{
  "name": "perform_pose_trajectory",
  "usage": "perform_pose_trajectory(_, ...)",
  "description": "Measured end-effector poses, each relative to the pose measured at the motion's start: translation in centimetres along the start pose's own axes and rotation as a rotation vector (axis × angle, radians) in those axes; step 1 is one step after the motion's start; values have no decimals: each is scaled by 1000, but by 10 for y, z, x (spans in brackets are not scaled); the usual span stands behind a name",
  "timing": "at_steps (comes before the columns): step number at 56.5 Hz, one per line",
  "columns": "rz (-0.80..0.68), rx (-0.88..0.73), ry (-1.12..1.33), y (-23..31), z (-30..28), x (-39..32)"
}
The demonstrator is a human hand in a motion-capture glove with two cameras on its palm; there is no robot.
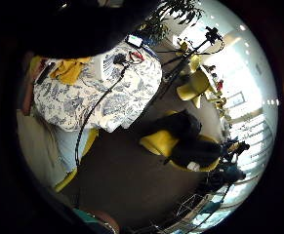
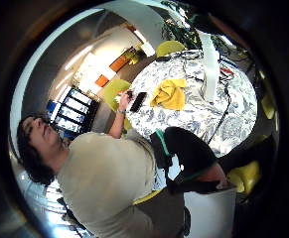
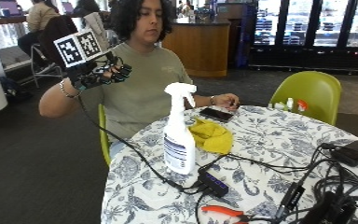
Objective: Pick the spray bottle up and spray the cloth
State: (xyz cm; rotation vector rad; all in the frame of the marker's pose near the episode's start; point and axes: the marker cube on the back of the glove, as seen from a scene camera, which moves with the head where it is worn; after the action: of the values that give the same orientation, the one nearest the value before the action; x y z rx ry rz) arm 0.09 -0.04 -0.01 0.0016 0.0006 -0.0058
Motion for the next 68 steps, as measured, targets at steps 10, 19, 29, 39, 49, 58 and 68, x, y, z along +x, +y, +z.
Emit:
perform_pose_trajectory(10, -5, 8, -12, -1, -3, -1)
perform_pose_trajectory(19, 9, 13, -34, -1, 0, -3)
perform_pose_trajectory(29, 103, 91, -299, -11, 13, 3)
perform_pose_trajectory(39, 226, 132, -514, -28, 43, 23)
perform_pose_trajectory(49, 306, 241, -772, -57, 67, 37)
perform_pose_trajectory(58, 354, 326, -830, -91, 89, 39)
perform_pose_trajectory(68, 409, 425, -880, -125, 108, 47)
